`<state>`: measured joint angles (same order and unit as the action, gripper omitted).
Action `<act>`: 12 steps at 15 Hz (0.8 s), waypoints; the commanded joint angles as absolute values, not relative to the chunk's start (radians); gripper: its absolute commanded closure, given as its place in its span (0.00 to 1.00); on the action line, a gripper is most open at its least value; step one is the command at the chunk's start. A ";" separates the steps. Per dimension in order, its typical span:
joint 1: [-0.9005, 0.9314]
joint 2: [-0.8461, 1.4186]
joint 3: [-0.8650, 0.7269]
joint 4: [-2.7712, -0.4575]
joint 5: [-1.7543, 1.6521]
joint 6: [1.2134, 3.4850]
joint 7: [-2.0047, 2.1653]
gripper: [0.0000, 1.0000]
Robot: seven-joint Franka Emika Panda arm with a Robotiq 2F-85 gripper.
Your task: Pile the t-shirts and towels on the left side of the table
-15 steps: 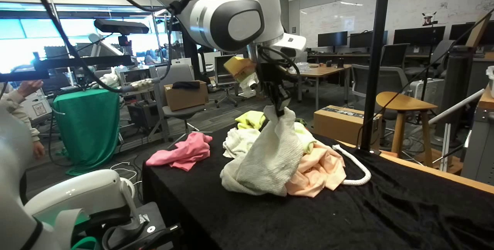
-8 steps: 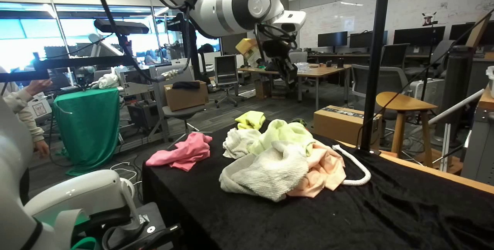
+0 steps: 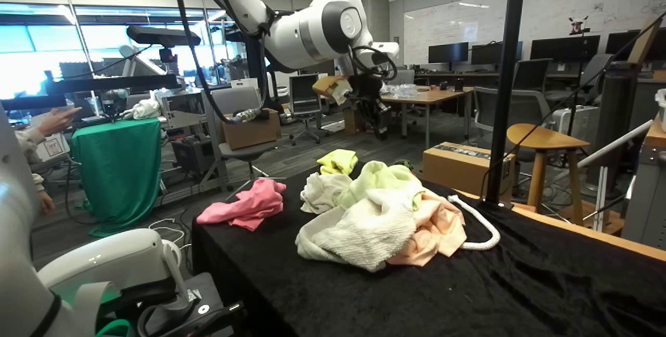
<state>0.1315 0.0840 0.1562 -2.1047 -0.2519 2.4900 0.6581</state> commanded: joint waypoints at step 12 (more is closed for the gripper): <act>0.379 0.343 0.164 -1.889 -0.421 2.308 0.554 0.00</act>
